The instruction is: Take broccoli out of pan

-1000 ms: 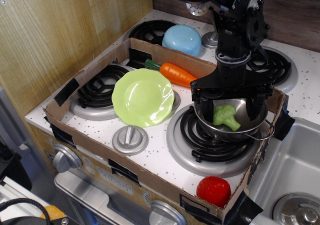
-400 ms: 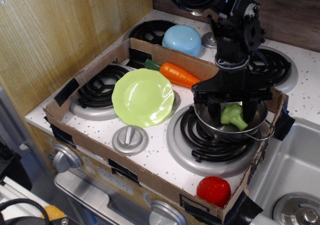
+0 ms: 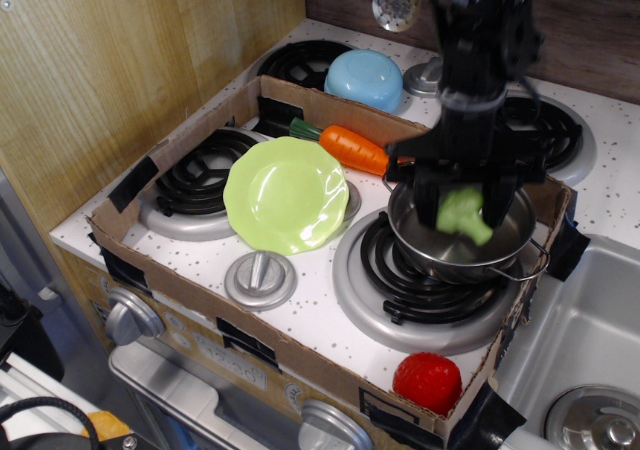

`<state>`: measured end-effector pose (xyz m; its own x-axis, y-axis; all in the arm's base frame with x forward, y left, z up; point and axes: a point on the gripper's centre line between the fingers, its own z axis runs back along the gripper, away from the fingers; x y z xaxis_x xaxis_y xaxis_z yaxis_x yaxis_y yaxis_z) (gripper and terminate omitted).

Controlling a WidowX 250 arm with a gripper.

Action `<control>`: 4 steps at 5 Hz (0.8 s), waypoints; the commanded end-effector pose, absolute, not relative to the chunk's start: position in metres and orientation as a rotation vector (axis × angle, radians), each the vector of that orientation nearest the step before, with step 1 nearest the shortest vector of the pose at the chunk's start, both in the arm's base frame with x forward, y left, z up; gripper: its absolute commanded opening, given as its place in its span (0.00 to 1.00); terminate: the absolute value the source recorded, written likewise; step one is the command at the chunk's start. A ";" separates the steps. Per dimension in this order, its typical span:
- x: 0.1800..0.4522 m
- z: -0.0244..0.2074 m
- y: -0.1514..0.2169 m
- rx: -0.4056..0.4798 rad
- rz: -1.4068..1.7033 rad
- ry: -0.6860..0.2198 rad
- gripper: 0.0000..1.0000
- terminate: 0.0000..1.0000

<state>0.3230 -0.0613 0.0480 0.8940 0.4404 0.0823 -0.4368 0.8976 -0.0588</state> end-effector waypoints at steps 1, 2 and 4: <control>0.348 0.115 -0.016 -0.019 0.421 -0.116 0.00 0.00; 0.347 0.123 0.015 0.043 0.385 -0.171 0.00 0.00; 0.343 0.107 0.072 0.078 0.291 -0.256 0.00 0.00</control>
